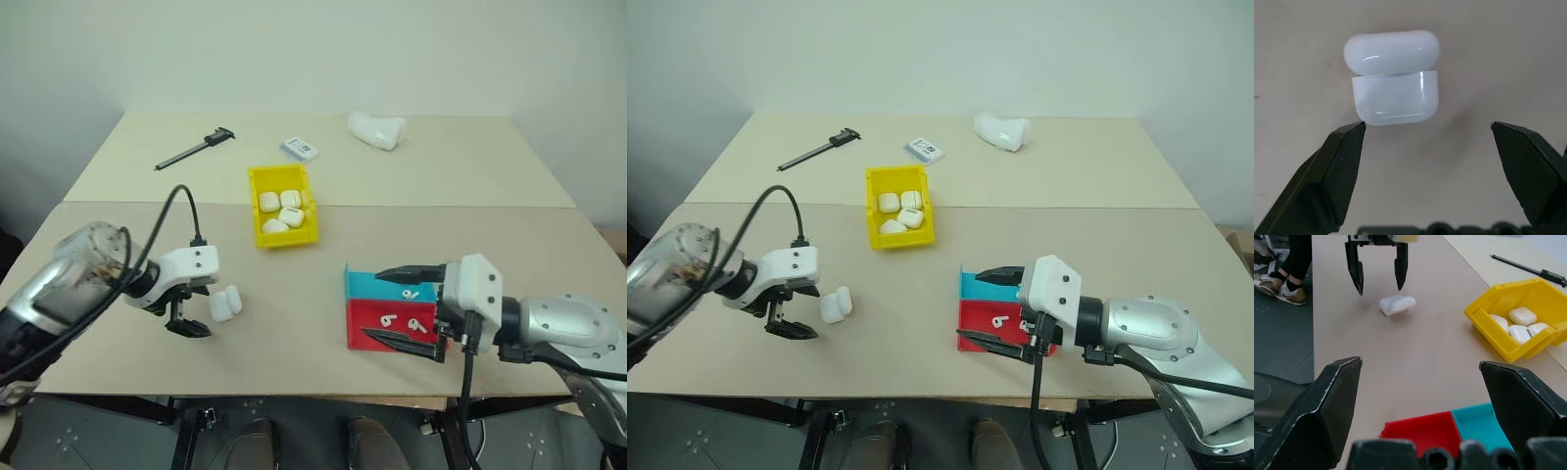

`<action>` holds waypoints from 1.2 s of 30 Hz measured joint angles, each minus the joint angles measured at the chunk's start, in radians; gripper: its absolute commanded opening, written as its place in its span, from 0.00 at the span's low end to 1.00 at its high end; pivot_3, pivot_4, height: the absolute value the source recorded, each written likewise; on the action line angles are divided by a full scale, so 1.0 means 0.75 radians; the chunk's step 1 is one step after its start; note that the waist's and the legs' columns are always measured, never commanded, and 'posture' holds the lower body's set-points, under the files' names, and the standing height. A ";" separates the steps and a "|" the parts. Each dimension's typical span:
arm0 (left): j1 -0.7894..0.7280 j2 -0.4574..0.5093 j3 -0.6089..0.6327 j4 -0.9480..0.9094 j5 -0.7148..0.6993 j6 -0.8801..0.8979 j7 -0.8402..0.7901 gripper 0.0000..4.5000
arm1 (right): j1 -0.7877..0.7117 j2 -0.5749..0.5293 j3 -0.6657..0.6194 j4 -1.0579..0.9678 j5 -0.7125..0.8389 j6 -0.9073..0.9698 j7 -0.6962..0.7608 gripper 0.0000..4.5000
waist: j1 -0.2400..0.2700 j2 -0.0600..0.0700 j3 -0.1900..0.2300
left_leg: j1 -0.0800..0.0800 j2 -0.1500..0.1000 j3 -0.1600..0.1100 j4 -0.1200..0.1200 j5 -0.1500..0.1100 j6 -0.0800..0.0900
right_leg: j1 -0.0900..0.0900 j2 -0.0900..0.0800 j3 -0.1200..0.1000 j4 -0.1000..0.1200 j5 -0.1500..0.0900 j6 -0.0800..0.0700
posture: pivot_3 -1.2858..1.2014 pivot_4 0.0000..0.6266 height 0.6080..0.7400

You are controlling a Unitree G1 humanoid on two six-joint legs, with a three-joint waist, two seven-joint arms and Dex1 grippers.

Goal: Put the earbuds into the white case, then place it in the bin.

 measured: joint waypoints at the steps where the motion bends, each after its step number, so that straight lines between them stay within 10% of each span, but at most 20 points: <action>1: -0.018 -0.024 -0.027 0.027 0.029 -0.002 0.000 0.99 | 0.001 0.000 0.000 -0.003 0.000 0.000 -0.006 1.00 | 0.001 0.000 0.000 | -0.001 0.000 0.000 0.000 0.000 0.000 | 0.000 0.000 0.000 0.000 0.000 0.000 | 0.52 0.24 1.00; 25: -0.175 -0.257 -0.115 0.267 0.221 -0.001 -0.060 0.99 | 0.026 0.003 0.002 -0.053 0.001 0.005 -0.067 1.00 | 0.006 0.000 -0.001 | -0.002 0.000 -0.003 0.003 0.000 0.000 | 0.001 0.000 -0.002 0.001 0.000 0.000 | 0.52 0.24 1.00; 32: -0.171 -0.253 -0.121 0.232 0.223 0.027 -0.100 0.63 | 0.050 0.003 0.002 -0.056 0.001 0.005 -0.068 1.00 | 0.005 0.000 -0.001 | -0.002 0.000 -0.004 0.003 0.000 0.001 | 0.000 0.000 -0.002 0.001 0.000 0.000 | 0.52 0.24 1.00; 36: -0.161 -0.242 -0.120 0.214 0.222 0.030 -0.104 0.63 | 0.050 0.003 0.002 -0.055 0.001 0.005 -0.068 1.00 | 0.001 0.000 -0.001 | -0.003 0.000 -0.004 0.003 0.000 0.001 | 0.000 0.000 -0.001 0.001 0.000 0.000 | 0.52 0.24 1.00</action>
